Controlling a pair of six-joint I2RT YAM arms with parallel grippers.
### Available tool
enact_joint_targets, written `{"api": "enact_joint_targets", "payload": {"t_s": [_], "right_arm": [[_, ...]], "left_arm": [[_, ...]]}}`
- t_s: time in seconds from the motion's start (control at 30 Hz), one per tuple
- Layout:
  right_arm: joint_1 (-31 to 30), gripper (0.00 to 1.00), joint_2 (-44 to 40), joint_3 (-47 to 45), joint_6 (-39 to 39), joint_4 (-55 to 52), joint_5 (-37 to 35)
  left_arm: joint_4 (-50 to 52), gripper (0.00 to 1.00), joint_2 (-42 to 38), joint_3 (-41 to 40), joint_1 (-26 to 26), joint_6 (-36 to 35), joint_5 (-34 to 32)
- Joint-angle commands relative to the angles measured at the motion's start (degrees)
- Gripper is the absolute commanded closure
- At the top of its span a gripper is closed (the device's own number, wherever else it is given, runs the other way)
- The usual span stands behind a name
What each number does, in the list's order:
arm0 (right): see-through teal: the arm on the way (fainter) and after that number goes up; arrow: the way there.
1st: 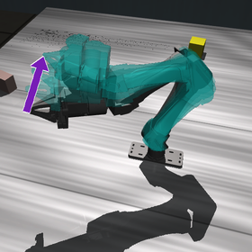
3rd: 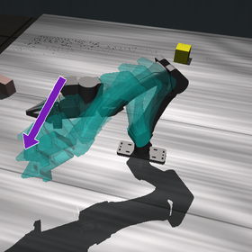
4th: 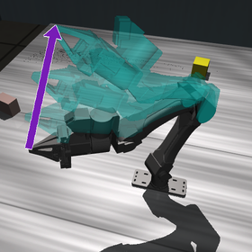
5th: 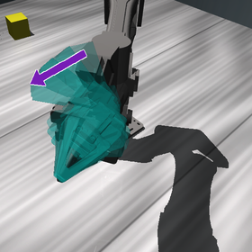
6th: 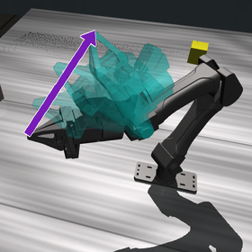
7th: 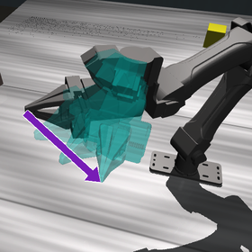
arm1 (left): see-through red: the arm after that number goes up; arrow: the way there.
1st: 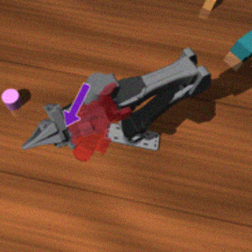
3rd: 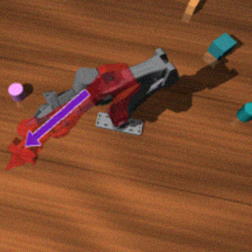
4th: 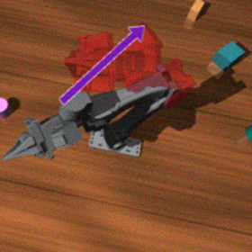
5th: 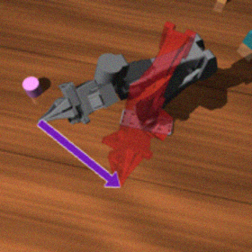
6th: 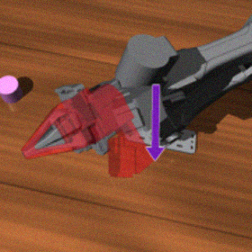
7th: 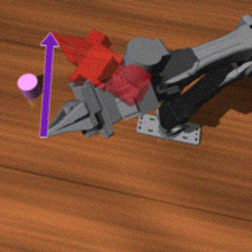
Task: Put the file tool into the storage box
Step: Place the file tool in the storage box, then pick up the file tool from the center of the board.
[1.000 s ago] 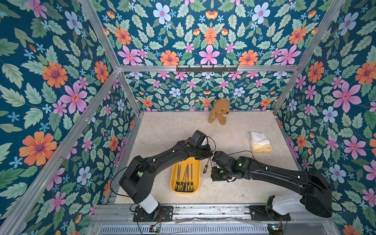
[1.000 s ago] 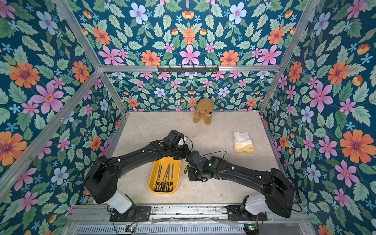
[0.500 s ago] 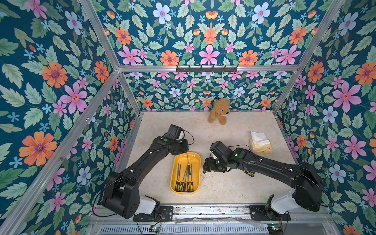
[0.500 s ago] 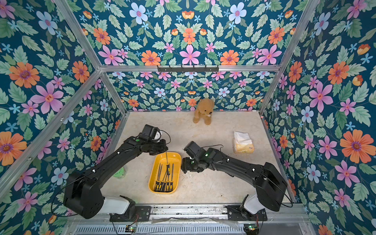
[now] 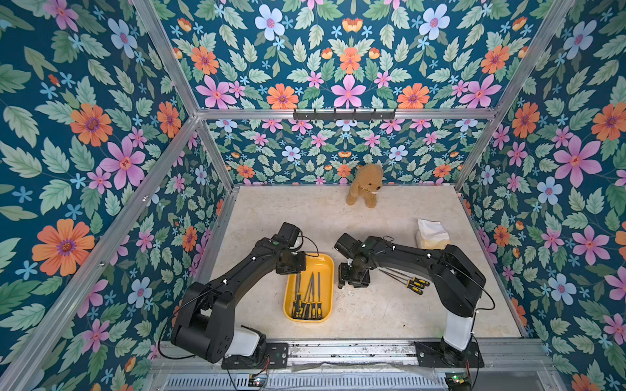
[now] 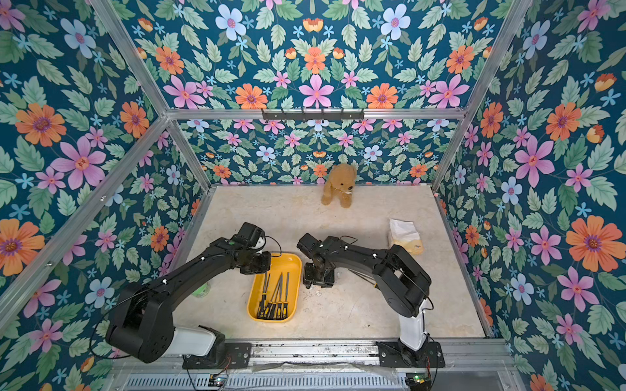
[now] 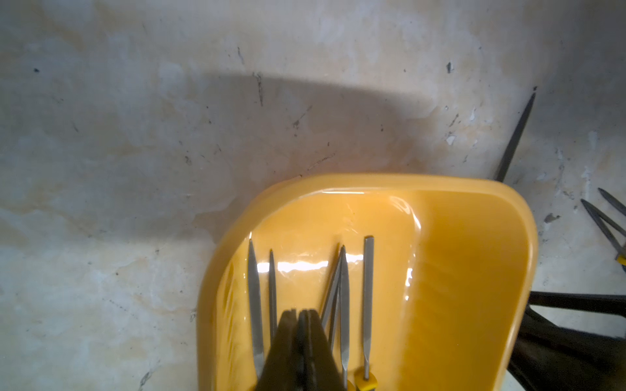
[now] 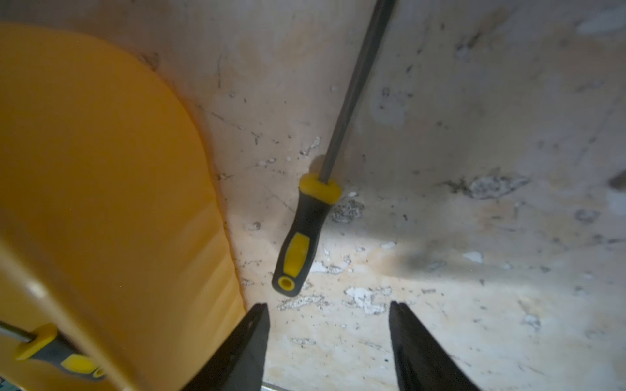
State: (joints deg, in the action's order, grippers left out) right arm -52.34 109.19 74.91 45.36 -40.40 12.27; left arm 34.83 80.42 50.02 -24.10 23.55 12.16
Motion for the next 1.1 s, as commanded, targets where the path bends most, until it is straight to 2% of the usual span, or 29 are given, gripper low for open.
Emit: {"api": "enact_joint_targets", "payload": {"t_s": [0.0, 0.17, 0.27, 0.43, 0.6, 0.67, 0.87, 1.07], "right_arm": [[0.0, 0.39, 1.3, 1.6, 2.1, -1.7, -1.9], [0.0, 0.43, 3.4, 3.7, 3.1, -3.2, -4.1], [0.0, 0.48, 4.7, 4.9, 3.1, -3.4, -4.7], [-0.1, 0.55, 7.0, 6.4, 2.7, -4.5, -5.1], [-0.1, 0.68, 7.7, 6.2, 2.7, -5.8, -6.3], [-0.1, 0.77, 7.5, 5.6, 2.4, -6.0, -6.8], [-0.3, 0.94, 4.2, 2.2, 0.3, -5.0, -7.6], [-1.8, 0.99, -6.5, -4.8, -7.1, 0.8, -6.1]], "left_arm": [[-2.4, 1.0, 0.0, -1.1, 0.0, 0.1, -0.2], [-4.2, 0.99, -0.6, -4.2, 0.0, 0.8, 0.6], [-4.9, 0.9, -0.4, -5.5, -0.1, 1.3, 1.3], [-4.7, 0.81, -1.3, -6.2, -0.1, 1.4, 0.9], [-4.0, 0.74, -1.7, -4.9, -0.1, 1.9, 1.3], [-3.3, 0.73, -1.9, -3.7, -0.1, 2.1, 1.7], [0.0, 0.71, -2.7, 2.6, -0.1, 2.8, 3.3], [-0.3, 0.66, -2.9, 9.2, -0.6, 7.4, 10.4]]}}
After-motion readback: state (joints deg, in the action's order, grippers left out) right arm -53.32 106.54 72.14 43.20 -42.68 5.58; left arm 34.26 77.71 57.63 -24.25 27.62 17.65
